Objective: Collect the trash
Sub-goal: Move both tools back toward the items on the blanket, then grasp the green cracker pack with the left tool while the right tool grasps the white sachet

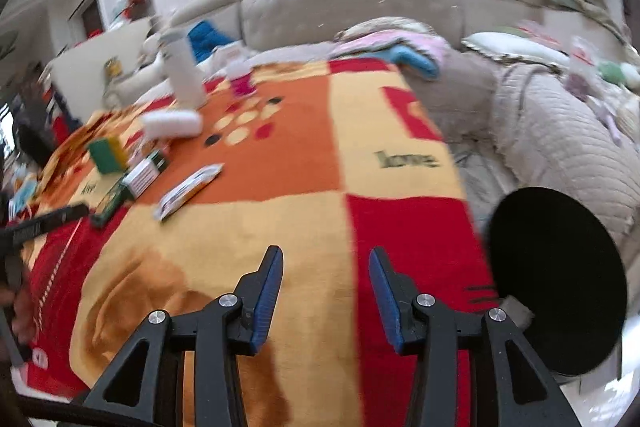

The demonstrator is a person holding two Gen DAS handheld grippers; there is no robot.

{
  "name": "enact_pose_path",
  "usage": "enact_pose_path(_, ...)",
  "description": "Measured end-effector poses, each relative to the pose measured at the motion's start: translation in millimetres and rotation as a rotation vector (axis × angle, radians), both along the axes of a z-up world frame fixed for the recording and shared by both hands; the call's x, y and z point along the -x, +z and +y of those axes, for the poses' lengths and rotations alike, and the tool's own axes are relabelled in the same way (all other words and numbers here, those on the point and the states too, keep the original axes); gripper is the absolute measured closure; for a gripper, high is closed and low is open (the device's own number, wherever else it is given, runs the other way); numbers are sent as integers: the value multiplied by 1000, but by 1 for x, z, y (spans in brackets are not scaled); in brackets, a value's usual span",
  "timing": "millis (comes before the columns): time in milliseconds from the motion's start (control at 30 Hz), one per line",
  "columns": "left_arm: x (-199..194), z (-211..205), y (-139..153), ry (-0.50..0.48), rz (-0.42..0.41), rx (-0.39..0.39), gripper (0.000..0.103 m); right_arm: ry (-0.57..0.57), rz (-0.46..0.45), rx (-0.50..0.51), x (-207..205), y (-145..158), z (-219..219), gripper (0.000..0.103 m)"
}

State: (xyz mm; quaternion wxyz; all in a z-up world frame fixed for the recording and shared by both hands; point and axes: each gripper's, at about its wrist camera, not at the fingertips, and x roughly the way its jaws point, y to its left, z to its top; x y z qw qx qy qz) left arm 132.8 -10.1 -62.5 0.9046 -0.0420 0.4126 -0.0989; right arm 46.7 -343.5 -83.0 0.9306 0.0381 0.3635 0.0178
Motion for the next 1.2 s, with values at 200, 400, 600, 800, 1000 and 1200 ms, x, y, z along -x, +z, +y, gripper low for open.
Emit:
enact_pose_path(200, -21, -11, -11, -38, 1, -50, 41, 12, 50, -3, -9, -13, 11, 60)
enact_pose_path(400, -37, -15, -29, -26, 43, -72, 42, 17, 58, 3, -11, -15, 10, 59)
enact_pose_path(600, -21, 1, -27, 10, 25, -38, 65, 17, 32, -14, -11, -10, 11, 60)
enact_pose_path(800, 7, 11, -29, 27, -7, -10, 64, 57, 5, -189, -19, -3, 26, 59)
enact_pose_path(1000, 2, 7, -29, 38, -3, -9, 65, 58, 78, -244, -71, -7, 86, 59)
enact_pose_path(1200, 3, 14, -30, 46, -4, 34, 65, -8, 175, -84, -120, -16, 137, 59)
